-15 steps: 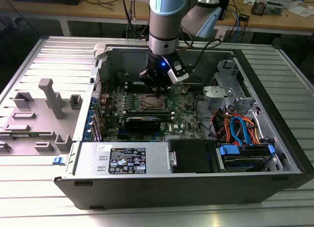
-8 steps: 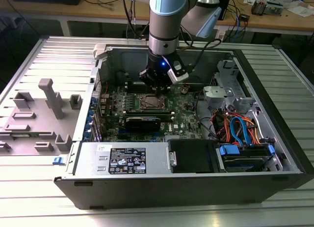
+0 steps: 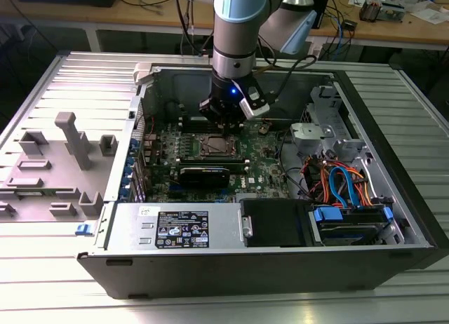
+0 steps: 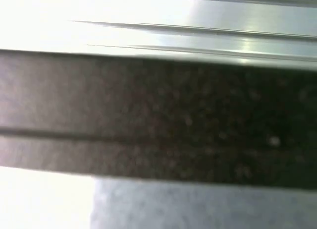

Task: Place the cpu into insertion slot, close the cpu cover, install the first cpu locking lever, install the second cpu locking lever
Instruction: 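Install the first cpu locking lever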

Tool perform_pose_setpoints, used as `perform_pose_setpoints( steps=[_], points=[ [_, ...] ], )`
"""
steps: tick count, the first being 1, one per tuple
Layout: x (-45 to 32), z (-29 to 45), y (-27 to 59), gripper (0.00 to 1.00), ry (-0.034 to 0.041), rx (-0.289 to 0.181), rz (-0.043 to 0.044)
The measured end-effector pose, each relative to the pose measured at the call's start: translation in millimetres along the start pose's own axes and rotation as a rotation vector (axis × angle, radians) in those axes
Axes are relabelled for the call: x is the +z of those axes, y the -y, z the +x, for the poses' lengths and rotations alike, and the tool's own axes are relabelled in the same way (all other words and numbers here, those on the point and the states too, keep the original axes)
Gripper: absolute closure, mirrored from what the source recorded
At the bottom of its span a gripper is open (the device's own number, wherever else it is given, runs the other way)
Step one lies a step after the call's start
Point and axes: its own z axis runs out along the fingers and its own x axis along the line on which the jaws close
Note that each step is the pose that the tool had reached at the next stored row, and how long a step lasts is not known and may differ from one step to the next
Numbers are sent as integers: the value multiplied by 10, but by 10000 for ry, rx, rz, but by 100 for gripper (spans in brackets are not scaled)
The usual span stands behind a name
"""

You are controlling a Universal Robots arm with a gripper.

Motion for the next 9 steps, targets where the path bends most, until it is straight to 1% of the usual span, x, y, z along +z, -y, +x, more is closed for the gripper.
perform_pose_setpoints(
  steps=[5,9],
  points=[
    [-34,1,-1,89,2,1,-58],
    [-27,0,5,89,2,-2,-64]
  ],
)
